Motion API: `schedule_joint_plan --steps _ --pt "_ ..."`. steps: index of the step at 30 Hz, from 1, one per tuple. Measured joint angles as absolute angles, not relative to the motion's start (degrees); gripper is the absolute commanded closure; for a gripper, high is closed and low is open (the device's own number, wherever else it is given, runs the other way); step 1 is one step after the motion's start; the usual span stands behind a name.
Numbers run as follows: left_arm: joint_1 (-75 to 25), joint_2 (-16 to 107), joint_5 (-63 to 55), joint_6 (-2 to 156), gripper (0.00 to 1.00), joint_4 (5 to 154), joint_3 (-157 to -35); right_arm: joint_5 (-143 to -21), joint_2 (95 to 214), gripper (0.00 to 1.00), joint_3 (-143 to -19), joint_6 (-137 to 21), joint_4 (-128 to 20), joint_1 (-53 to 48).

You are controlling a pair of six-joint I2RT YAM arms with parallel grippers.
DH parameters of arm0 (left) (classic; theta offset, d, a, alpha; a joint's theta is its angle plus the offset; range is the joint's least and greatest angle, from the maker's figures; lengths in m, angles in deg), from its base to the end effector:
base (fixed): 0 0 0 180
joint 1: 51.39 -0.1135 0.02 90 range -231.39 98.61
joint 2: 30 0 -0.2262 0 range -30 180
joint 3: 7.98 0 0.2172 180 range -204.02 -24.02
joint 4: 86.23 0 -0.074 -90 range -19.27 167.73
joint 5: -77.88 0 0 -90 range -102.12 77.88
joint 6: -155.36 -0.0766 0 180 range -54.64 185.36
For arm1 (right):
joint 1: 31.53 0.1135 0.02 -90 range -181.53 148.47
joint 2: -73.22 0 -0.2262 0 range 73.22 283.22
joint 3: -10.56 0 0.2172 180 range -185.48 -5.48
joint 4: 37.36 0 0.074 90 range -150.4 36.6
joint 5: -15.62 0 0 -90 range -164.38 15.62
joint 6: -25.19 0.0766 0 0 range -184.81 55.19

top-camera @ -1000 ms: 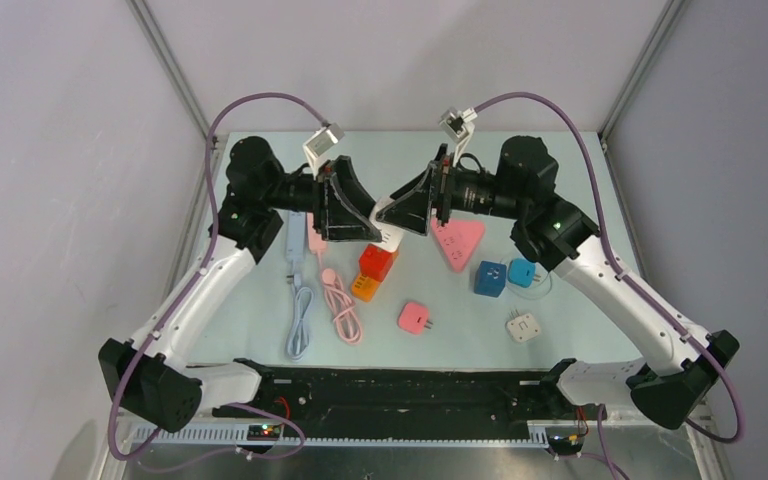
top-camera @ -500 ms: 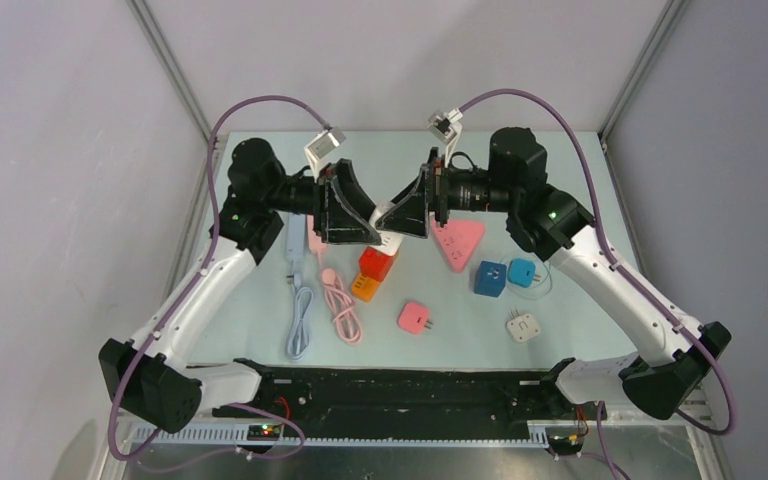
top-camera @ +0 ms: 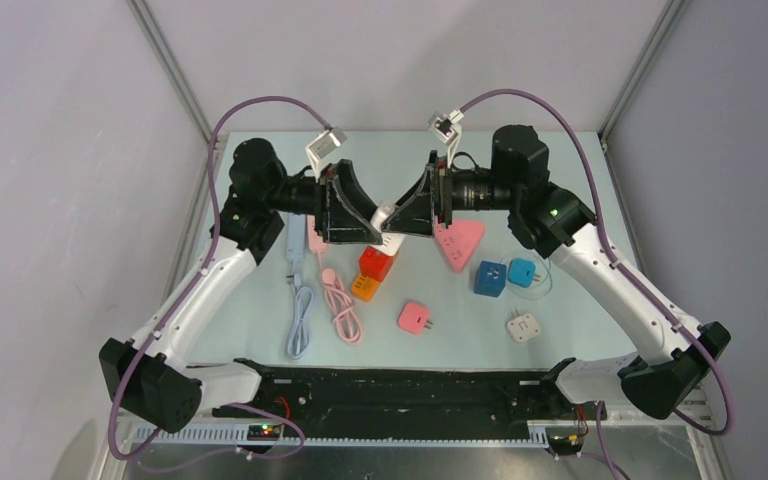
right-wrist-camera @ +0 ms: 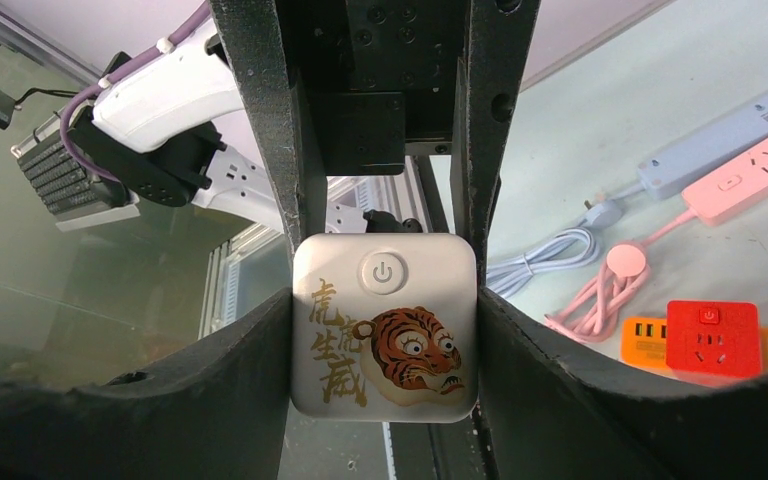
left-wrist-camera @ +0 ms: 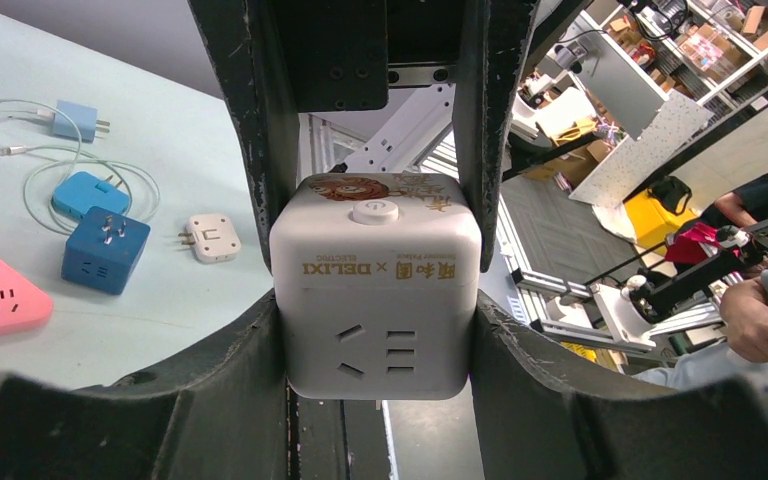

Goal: Insert the plug
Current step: Adjust the plug.

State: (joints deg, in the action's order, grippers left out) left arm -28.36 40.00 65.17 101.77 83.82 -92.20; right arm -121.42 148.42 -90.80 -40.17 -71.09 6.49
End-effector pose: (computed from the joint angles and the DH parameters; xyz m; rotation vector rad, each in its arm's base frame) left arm 0.1951 -0.1641 0.3862 1.0495 1.5527 -1.7444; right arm 0.1878 0.2180 0.4113 -0.8804 1.6871 1.4709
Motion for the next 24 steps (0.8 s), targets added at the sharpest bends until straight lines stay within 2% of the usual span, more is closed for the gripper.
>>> schedule_joint_plan --steps 3,4,5,6,7,8,9,10,11,13,18,24 --pt "-28.36 40.06 65.28 101.77 1.00 83.64 -92.20 -121.68 148.66 0.39 -90.80 -40.24 -71.02 6.49" --pt "-28.38 40.10 65.37 101.77 0.98 83.58 -92.20 -121.88 148.79 0.50 -90.84 -40.26 -71.02 6.49" --pt "-28.40 40.15 65.44 101.77 0.96 83.55 -92.20 -122.08 148.90 0.55 -90.89 -40.26 -71.02 6.49" --pt "-28.43 40.21 65.52 101.70 0.92 83.55 -92.20 -122.25 149.10 0.71 -91.04 -40.17 -71.22 6.49" --pt "-28.47 40.24 65.41 101.83 0.86 83.55 -92.20 -122.54 149.32 0.79 -91.17 -40.17 -71.27 6.41" --pt "-28.49 40.26 65.33 101.83 0.73 83.49 -92.20 -122.97 149.69 0.91 -91.61 -40.37 -71.53 6.25" --pt "-28.60 40.39 65.33 101.83 0.56 83.47 -92.20 -123.21 150.02 0.97 -92.00 -40.52 -71.88 6.21" --pt "-28.69 40.45 65.30 101.83 0.45 83.44 -92.20 -123.48 150.48 1.00 -92.61 -40.76 -72.47 6.10" --pt "-28.78 40.52 65.30 101.83 0.24 83.44 -92.20 -123.67 150.85 1.00 -93.09 -41.09 -73.06 6.03" --pt "-29.02 40.69 65.09 101.99 0.04 83.49 -92.20 -123.74 151.26 1.00 -93.62 -42.03 -73.78 5.90" --pt "-31.03 40.69 64.50 101.88 0.00 84.41 -91.96 -119.89 150.83 1.00 -92.46 -45.22 -75.68 5.90" --pt "-39.40 38.51 59.23 101.94 0.00 84.95 -87.09 -110.36 145.21 1.00 -81.49 -51.27 -72.07 6.30"
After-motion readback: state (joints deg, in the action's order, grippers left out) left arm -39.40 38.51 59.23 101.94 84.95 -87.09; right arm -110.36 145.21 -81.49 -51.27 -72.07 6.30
